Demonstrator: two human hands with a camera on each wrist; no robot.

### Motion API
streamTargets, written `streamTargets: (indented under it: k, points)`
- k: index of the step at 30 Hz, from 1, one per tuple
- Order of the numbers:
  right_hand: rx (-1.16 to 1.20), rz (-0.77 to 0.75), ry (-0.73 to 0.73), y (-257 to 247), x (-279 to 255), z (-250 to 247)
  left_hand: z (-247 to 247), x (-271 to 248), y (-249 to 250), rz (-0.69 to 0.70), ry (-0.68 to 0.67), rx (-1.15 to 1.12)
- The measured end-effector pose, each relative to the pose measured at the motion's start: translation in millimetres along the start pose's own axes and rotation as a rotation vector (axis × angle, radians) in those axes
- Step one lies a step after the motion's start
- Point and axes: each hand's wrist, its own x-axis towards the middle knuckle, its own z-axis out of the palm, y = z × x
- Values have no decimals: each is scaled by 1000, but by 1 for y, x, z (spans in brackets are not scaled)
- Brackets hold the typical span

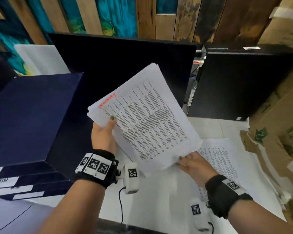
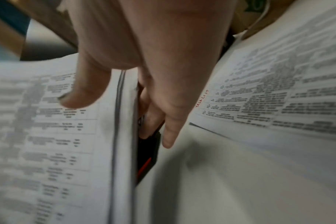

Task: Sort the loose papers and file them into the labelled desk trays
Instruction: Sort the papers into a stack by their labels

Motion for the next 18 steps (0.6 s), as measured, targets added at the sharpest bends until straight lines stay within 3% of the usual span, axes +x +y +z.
streamTargets:
  k: [3,5,8,15,18]
  points:
    - [147,-54,150,-18,-6,8,-11,-9,-21,-144,-85,-15]
    - [75,-112,295,-29,-12,7,-19,-14,-31,-178,-135,31]
    - [-135,-234,428,-44,-22,4,-32,-14,-37,-211,-98,97]
    - [-341,-326,422,-50,-38,-1,-41,-25,-56,-173,-215,633]
    - [-413,-258,414,-34,-38,-5,-33,-38,-61,-205,-256,559]
